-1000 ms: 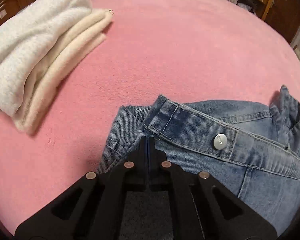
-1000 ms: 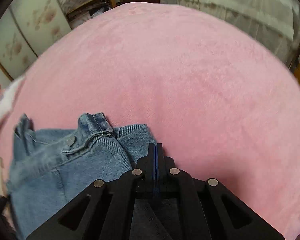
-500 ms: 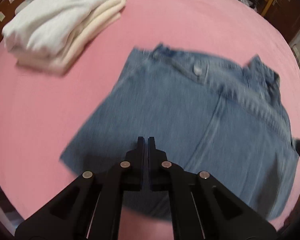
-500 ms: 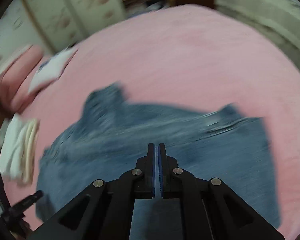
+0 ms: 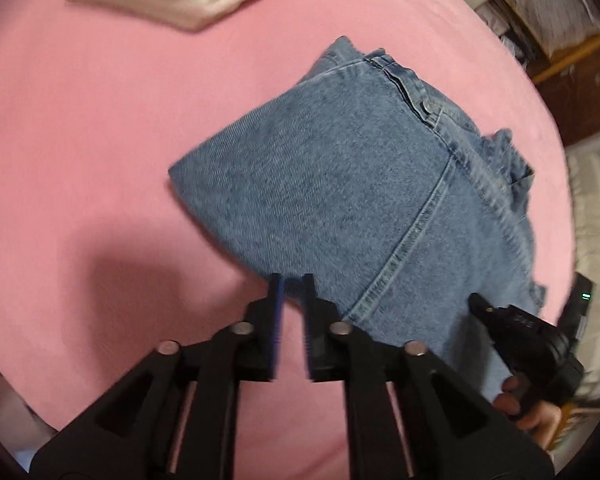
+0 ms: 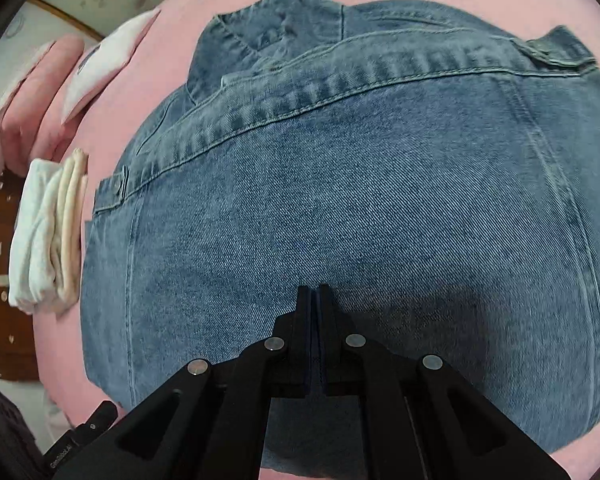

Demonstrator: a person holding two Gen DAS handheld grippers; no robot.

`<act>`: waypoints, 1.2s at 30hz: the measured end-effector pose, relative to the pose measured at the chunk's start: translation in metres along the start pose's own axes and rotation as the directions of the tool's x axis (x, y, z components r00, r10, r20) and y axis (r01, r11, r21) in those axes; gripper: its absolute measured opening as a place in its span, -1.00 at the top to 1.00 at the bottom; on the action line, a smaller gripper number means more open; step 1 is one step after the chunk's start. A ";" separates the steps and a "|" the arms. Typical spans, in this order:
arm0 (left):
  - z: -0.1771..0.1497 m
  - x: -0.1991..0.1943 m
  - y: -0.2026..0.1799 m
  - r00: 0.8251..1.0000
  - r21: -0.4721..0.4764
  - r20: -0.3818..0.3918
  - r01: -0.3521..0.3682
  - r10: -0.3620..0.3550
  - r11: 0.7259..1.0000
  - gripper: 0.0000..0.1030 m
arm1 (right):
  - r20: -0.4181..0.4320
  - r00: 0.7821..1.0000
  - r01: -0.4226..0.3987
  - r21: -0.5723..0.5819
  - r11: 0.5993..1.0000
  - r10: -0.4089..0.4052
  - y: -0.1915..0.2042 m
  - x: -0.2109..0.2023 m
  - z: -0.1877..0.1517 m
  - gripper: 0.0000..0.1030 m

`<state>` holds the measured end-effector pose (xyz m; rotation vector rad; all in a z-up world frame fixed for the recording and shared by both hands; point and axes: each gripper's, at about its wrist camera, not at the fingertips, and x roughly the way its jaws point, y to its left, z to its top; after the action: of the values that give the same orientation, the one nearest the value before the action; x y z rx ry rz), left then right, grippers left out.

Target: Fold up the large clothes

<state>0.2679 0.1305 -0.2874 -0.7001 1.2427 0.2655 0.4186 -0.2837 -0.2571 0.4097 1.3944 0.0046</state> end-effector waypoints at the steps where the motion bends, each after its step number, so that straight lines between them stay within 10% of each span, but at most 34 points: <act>1: -0.001 0.002 0.006 0.999 -0.031 -0.014 0.049 -0.049 0.998 0.37 | -0.026 1.000 0.005 -0.013 1.000 -0.006 0.000 0.002 0.007 0.93; 3: -0.004 0.006 0.015 0.992 -0.069 -0.021 0.121 -0.122 0.990 -0.02 | -0.076 0.997 0.023 -0.043 0.999 -0.026 0.003 0.008 0.021 0.93; 9: 0.001 0.021 0.036 0.950 -0.166 -0.010 0.305 -0.311 0.938 -0.11 | -0.122 0.990 0.060 -0.091 0.994 -0.071 0.015 0.017 0.035 0.93; 17: 0.040 0.053 0.043 0.938 -0.223 0.032 0.344 -0.346 0.912 -0.18 | -0.075 0.989 0.119 -0.096 0.988 -0.127 0.042 0.029 0.027 0.93; 19: 0.044 0.056 0.037 0.944 -0.220 0.033 0.327 -0.328 0.919 -0.18 | -0.074 0.988 0.131 -0.101 0.986 -0.139 0.048 0.033 0.027 0.93; 22: 0.039 0.049 0.036 0.952 -0.226 0.093 0.307 -0.293 0.925 0.40 | -0.067 0.987 0.139 -0.095 0.986 -0.145 0.052 0.037 0.026 0.93; 27: 0.023 0.023 0.053 0.888 -0.282 0.214 0.454 -0.406 0.845 0.86 | -0.032 0.991 0.128 -0.094 0.987 -0.132 0.054 0.035 0.020 0.93; 30: 0.026 0.010 0.046 0.817 -0.271 0.238 0.575 -0.525 0.772 0.87 | -0.024 0.996 0.086 -0.066 0.994 -0.088 0.043 0.031 0.017 0.93; 36: 0.029 -0.032 -0.018 0.753 -0.022 0.239 0.635 -0.613 0.772 0.87 | -0.028 0.997 -0.073 0.019 0.997 0.073 0.010 0.023 0.016 0.93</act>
<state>0.2898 0.1403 -0.2476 -1.1074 0.7253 -0.1556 0.4404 -0.2735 -0.2744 0.4772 1.4084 0.0577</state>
